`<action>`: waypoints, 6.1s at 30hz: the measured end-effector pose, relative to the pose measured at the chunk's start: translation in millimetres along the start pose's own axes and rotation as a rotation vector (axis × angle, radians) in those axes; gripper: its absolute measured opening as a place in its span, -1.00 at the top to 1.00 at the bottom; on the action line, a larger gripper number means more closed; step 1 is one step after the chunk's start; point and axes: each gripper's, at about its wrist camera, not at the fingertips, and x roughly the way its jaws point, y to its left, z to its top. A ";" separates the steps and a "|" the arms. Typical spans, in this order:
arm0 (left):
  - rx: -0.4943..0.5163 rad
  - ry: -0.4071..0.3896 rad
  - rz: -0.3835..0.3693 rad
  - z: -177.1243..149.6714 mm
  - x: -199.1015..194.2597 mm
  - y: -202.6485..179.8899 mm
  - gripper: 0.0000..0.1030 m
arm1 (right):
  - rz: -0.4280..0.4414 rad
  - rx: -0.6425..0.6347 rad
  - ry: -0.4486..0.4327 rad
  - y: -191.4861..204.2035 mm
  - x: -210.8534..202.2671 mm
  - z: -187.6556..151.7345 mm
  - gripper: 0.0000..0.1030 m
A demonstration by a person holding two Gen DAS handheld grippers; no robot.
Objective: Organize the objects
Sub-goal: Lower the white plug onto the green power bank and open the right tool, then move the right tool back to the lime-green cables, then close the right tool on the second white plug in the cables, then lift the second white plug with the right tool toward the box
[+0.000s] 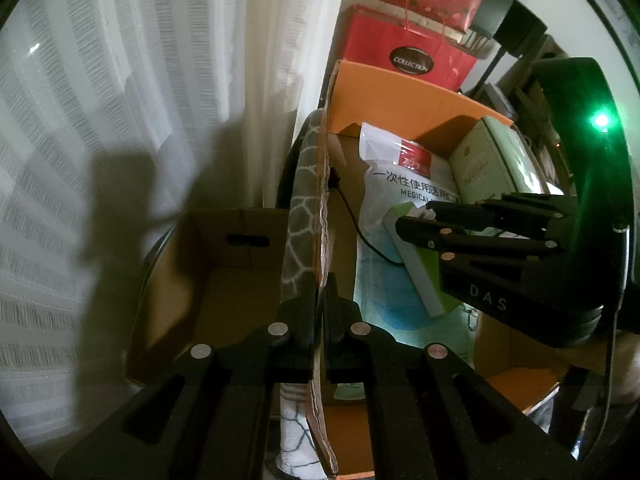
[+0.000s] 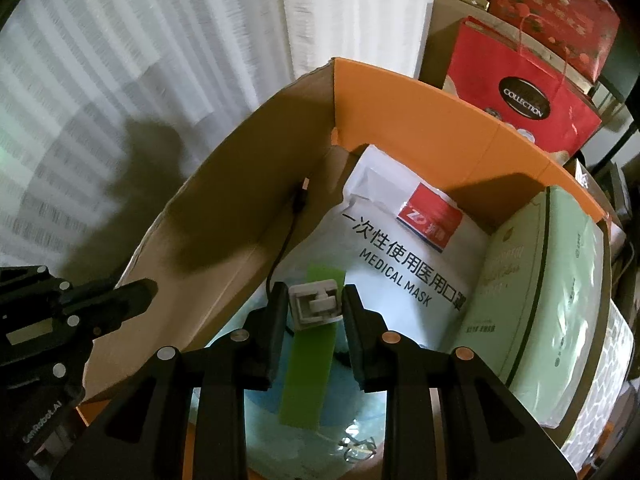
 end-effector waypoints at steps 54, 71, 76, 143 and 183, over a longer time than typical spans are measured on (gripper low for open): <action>-0.004 -0.004 0.023 -0.6 0.2 1.6 0.95 | -0.101 0.117 -0.236 -80.1 -125.5 -103.0 -0.64; -0.005 -0.006 0.025 -2.0 0.0 2.0 0.95 | -0.166 0.251 -0.223 -152.4 -136.5 -146.3 -0.64; -0.003 -0.006 0.027 -2.1 0.0 1.4 0.95 | -0.173 0.290 -0.206 -176.8 -135.4 -159.1 -0.64; -0.014 -0.009 0.029 -2.9 -1.1 1.2 0.95 | -0.037 0.371 -0.046 -224.7 -76.4 -170.2 0.33; -0.018 -0.010 0.030 -3.0 -1.8 0.4 0.95 | -0.083 0.182 -0.154 -161.5 -139.7 -129.5 0.78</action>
